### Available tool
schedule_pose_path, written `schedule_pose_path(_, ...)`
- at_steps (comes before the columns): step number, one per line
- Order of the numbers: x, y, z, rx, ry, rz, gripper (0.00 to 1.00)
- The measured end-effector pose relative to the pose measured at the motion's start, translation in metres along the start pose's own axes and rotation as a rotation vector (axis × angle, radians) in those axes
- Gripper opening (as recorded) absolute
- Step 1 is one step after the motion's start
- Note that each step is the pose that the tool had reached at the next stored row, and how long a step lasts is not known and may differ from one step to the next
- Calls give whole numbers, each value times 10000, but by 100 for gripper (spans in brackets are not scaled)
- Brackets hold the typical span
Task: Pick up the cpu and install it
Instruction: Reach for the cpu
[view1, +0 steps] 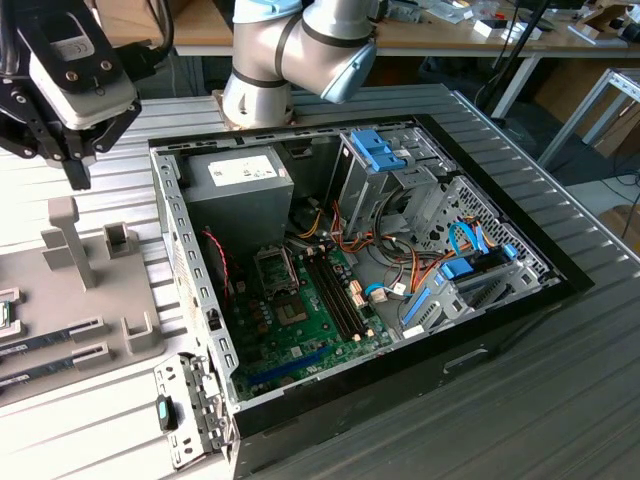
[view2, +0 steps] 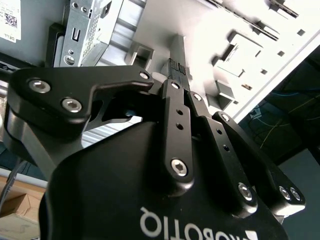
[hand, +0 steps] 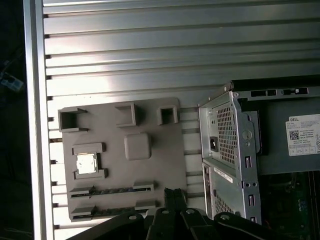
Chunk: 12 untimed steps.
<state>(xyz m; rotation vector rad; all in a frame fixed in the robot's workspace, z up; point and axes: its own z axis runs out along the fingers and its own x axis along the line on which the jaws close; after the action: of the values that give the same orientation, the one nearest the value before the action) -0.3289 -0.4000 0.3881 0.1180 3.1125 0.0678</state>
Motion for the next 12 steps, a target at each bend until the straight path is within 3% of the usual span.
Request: schedule_pose_path(12,71,-5,0,1,0,0,11)
